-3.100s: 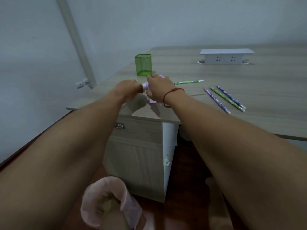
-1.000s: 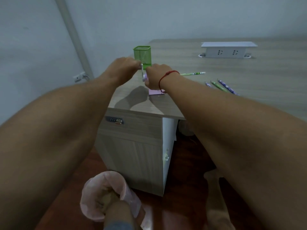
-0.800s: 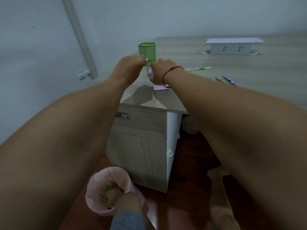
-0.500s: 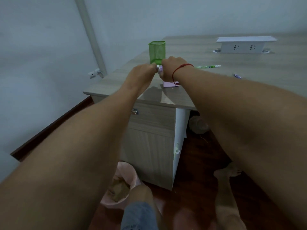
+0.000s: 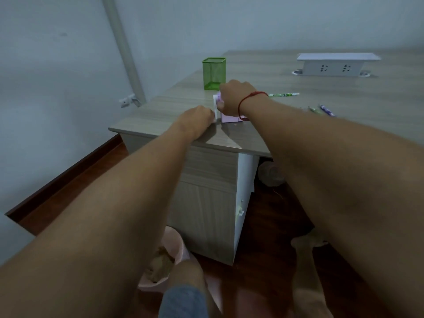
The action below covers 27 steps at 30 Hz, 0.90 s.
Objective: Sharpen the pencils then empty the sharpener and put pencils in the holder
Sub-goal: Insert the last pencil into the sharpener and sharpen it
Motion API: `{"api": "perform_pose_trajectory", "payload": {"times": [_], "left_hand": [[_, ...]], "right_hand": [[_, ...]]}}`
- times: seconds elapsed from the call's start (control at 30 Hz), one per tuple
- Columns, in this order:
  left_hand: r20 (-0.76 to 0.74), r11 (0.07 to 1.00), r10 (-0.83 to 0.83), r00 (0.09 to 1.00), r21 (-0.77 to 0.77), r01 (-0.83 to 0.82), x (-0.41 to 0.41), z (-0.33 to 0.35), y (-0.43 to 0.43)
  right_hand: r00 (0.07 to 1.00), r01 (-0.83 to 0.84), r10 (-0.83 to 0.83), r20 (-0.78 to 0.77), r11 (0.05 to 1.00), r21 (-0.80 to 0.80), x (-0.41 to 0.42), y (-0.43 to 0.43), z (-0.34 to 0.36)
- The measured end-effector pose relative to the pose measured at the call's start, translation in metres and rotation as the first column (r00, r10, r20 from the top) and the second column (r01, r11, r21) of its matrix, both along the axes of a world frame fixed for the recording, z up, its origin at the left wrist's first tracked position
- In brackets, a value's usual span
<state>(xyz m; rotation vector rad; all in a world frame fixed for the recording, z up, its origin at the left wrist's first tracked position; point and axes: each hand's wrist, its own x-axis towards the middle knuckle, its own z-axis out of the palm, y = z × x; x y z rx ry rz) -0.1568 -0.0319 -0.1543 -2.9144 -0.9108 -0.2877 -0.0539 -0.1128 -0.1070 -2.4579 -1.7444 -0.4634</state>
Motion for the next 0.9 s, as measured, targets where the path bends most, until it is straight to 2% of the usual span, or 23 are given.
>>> {"api": "perform_pose_trajectory", "payload": {"times": [0.1,0.23,0.4,0.57,0.77,0.9], "left_hand": [[-0.002,0.999,-0.001,1.000,-0.043,0.001,0.007,0.002,0.006],[-0.044,1.000,-0.020,0.999,-0.008,0.020,0.010,0.004,0.016],[-0.129,0.966,-0.122,0.984,0.214,0.147,0.013,0.026,0.030],[-0.052,0.917,-0.190,0.980,0.348,0.196,0.017,0.045,0.035],[0.026,0.894,-0.272,0.962,0.376,0.243,0.024,0.055,0.026],[0.068,0.893,-0.249,0.966,0.402,0.202,0.018,0.055,0.023]], "right_hand": [[1.000,-0.019,0.019,-0.016,1.000,0.010,0.005,-0.001,-0.003],[0.998,-0.043,0.045,-0.045,0.998,0.048,0.006,-0.002,-0.007],[0.998,-0.053,0.055,-0.029,0.997,0.049,0.012,0.000,-0.011],[0.999,-0.030,0.031,-0.032,0.999,0.038,0.012,0.004,0.001],[0.999,0.026,-0.026,-0.038,1.000,0.002,0.016,-0.004,0.001],[0.998,0.066,-0.066,-0.017,0.998,-0.016,0.012,-0.001,0.005]]}}
